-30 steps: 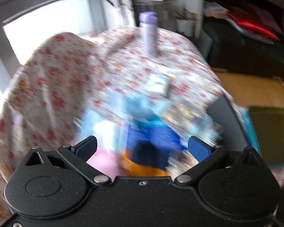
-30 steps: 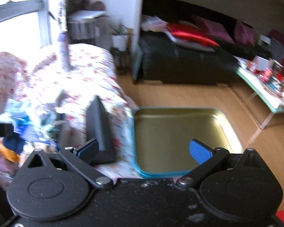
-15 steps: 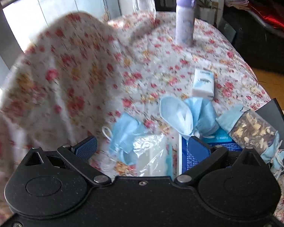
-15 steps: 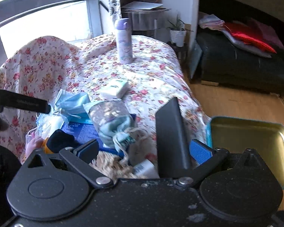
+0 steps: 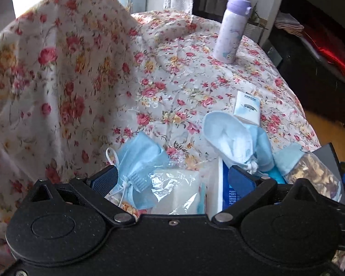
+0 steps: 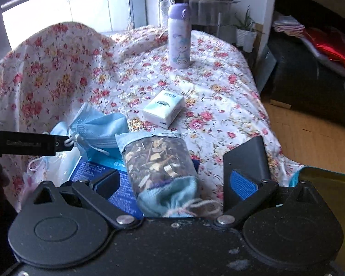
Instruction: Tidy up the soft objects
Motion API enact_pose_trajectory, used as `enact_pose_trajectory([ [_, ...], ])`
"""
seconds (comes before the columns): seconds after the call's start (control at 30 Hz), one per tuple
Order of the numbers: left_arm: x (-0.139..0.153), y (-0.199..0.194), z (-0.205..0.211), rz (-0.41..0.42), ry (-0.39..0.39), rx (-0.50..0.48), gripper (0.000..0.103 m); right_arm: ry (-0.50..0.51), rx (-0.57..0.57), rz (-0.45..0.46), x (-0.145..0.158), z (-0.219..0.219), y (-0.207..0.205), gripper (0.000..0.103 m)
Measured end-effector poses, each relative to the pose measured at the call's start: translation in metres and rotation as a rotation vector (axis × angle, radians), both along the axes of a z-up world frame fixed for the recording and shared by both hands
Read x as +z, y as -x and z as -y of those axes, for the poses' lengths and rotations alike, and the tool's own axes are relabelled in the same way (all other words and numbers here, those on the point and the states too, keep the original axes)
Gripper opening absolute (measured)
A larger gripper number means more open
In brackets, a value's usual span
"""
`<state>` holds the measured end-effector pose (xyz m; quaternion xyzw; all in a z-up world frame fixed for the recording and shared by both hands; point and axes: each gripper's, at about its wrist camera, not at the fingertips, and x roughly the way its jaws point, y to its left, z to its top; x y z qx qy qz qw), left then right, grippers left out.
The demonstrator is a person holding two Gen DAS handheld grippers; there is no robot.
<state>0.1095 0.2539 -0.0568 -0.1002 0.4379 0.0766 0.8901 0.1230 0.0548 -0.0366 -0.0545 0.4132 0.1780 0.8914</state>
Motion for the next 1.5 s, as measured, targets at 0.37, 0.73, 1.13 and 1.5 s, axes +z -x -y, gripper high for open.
enact_pose_trajectory([
  [0.37,-0.006,-0.003,0.007,-0.009,-0.037,-0.027,0.099,-0.008,0.012,-0.073,-0.007,0.001,0.013,0.07],
  [0.73,0.001,0.005,0.028,-0.022,-0.159,-0.097,0.099,0.002,0.011,-0.137,-0.022,0.036,0.085,0.051],
  [1.13,-0.007,0.032,0.105,-0.138,-0.335,-0.354,0.099,-0.081,-0.106,-0.132,-0.03,0.094,0.115,0.064],
  [1.5,0.003,0.036,0.084,-0.229,-0.117,-0.241,0.098,-0.112,-0.118,-0.134,-0.035,0.128,0.123,0.072],
])
